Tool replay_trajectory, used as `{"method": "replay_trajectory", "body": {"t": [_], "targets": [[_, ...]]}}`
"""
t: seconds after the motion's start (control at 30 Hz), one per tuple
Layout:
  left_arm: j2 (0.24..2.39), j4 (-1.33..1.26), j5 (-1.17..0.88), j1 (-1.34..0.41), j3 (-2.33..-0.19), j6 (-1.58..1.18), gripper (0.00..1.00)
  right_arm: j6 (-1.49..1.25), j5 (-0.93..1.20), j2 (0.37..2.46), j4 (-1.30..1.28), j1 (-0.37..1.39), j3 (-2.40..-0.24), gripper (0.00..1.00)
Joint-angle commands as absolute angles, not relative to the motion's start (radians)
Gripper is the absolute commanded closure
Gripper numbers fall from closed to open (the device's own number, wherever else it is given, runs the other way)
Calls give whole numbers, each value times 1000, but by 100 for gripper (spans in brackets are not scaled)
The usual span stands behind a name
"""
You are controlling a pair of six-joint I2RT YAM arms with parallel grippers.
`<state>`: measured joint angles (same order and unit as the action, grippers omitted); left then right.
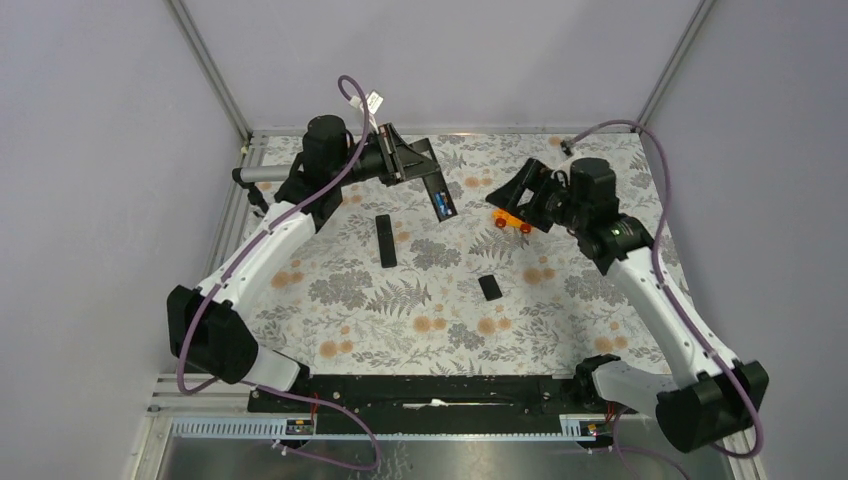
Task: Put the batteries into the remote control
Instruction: Pick up the battery cover at the center of the board.
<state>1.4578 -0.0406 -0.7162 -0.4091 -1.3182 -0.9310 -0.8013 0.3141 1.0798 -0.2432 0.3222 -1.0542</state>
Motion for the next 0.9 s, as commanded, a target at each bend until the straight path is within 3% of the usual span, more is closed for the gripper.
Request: {"method": "replay_trajectory", "body": {"t": [0.0, 0.27, 0.57, 0.87], "targets": [[1389, 196, -606, -399, -1369, -631, 100, -427, 232, 1217, -562, 353, -1064, 13], [1262, 208, -434, -364, -1279, -632, 100, -446, -49, 1378, -626, 606, -968, 8], [1227, 166, -482, -317, -1216, -681, 100, -408, -173, 1604, -669, 702, -1020, 8], [1233, 130, -523, -301, -1197, -712, 100, -418, -150, 1720, -636, 699, -1057, 21]]}}
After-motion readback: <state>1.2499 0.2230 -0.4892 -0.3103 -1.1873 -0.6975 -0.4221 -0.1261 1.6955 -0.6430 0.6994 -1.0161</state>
